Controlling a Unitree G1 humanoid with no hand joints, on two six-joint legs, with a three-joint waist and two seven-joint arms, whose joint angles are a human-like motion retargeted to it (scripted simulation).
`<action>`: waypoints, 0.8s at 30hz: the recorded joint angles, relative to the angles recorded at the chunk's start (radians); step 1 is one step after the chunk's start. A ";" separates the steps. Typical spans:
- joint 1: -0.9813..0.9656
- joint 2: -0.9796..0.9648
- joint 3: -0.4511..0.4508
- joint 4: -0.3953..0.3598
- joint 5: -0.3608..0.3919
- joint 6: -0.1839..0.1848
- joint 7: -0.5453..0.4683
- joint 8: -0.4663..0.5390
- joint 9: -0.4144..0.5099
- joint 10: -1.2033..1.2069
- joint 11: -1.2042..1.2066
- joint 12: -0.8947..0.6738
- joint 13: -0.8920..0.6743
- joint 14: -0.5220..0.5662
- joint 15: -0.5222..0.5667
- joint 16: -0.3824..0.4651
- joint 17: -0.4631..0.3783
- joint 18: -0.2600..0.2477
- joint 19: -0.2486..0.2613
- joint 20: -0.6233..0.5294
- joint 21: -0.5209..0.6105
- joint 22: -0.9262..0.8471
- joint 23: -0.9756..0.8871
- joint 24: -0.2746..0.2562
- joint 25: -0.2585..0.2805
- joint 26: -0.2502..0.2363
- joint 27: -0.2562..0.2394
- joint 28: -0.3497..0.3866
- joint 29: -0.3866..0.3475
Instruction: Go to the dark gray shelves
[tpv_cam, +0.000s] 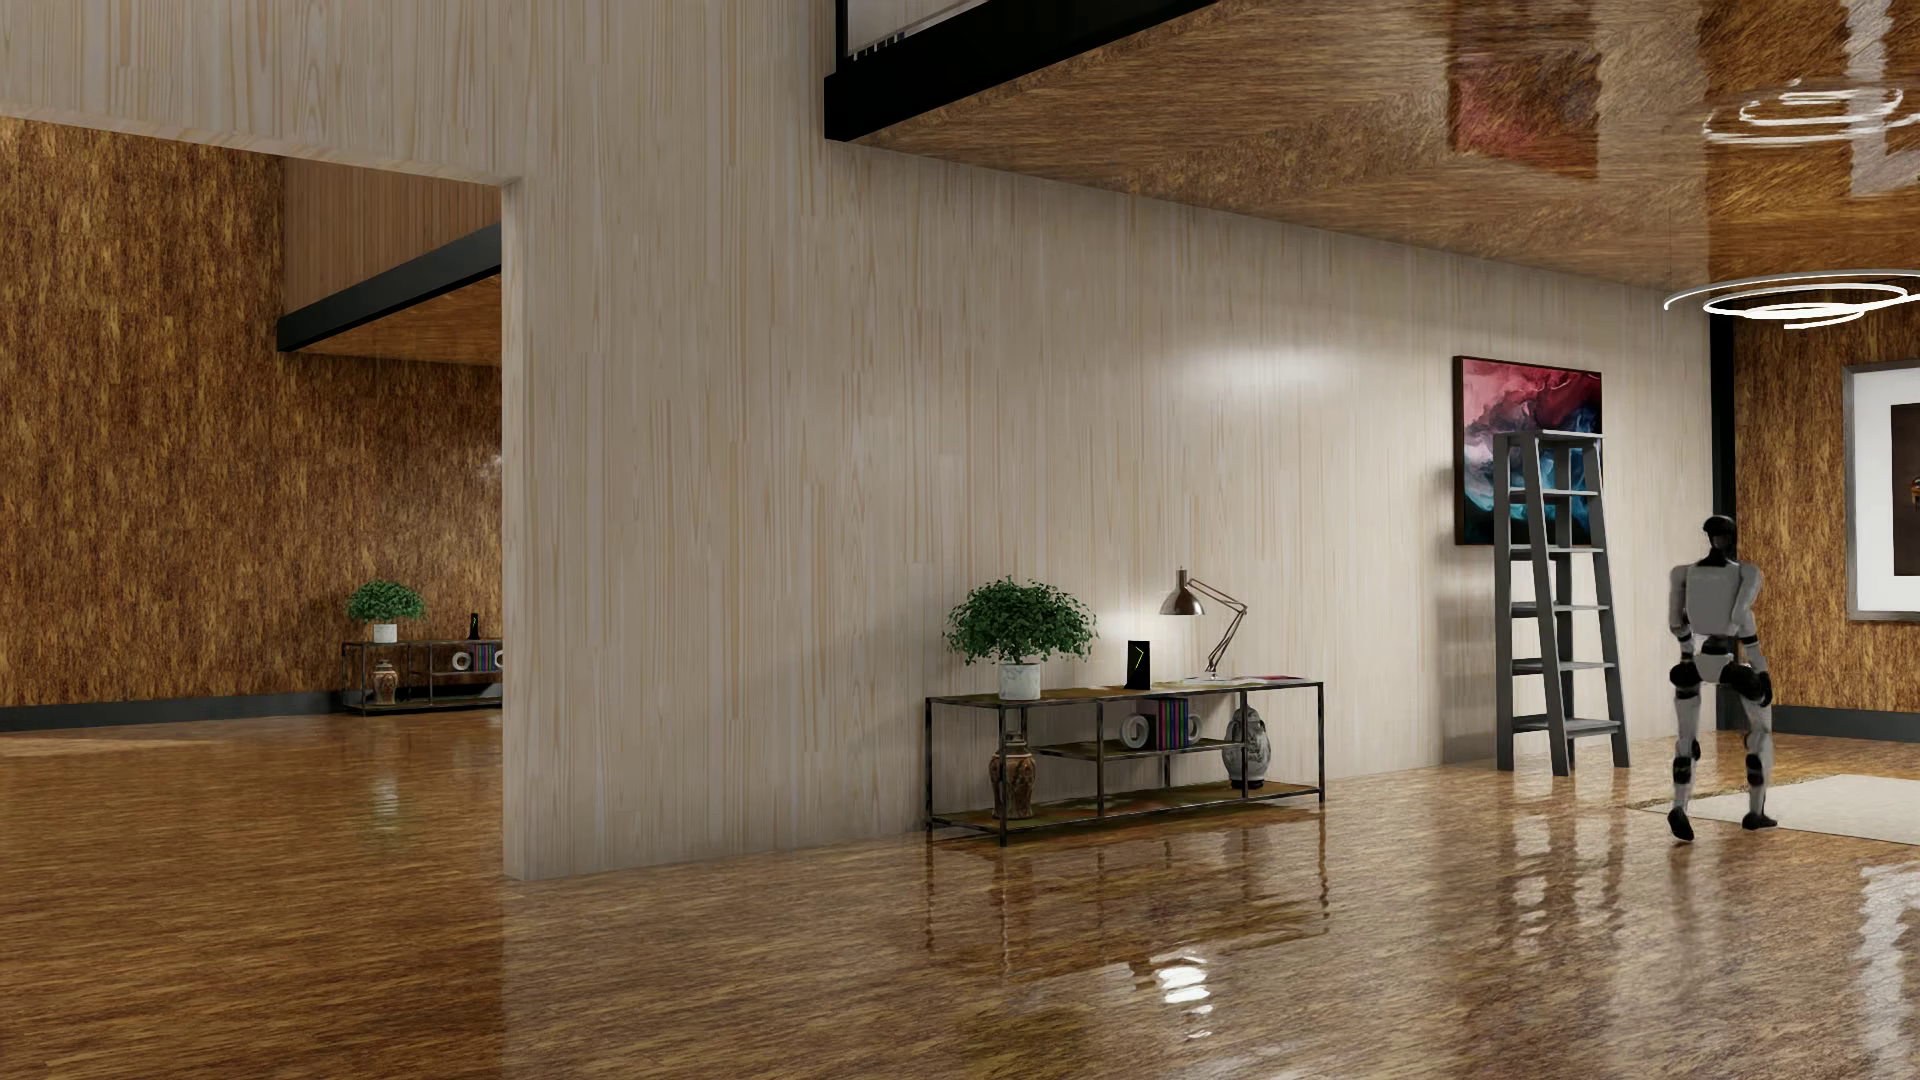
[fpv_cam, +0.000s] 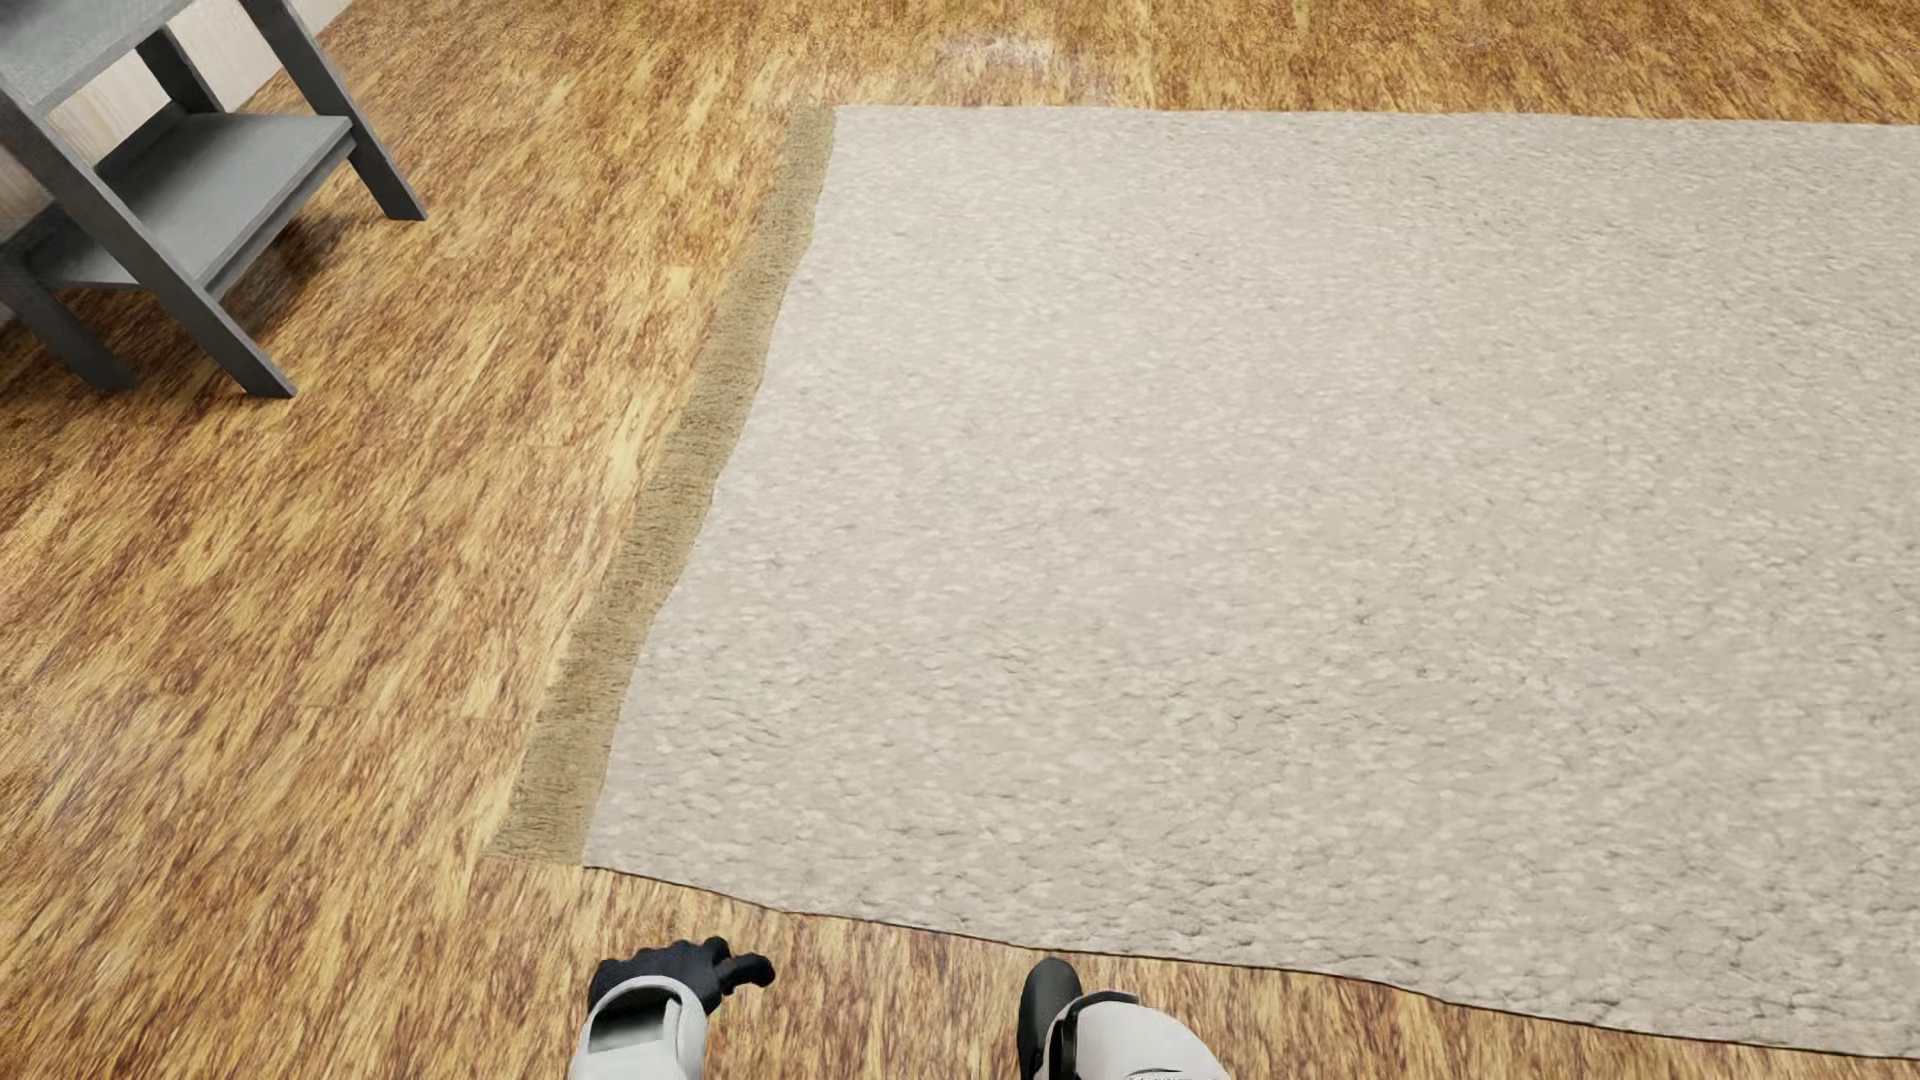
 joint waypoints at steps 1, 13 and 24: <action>-0.044 0.012 -0.003 0.040 -0.008 0.019 0.011 -0.025 0.004 0.159 0.078 0.025 -0.019 0.103 -0.068 0.004 0.011 -0.006 -0.004 -0.005 -0.027 0.057 -0.005 0.040 0.023 0.040 0.001 -0.035 -0.050; -0.730 0.554 0.141 0.353 0.144 0.131 0.208 -0.047 0.011 0.009 -0.102 0.493 -0.685 0.226 -0.404 -0.081 -0.154 -0.044 0.071 0.279 0.104 -0.094 -0.015 -0.042 0.029 0.029 -0.121 -0.053 -0.093; -0.660 0.577 0.164 0.214 -0.021 -0.002 0.335 -0.053 -0.001 0.020 0.575 0.376 -0.445 0.122 -0.020 -0.204 -0.157 0.132 0.105 0.373 0.233 -0.070 0.135 -0.034 -0.015 0.078 0.037 0.116 -0.013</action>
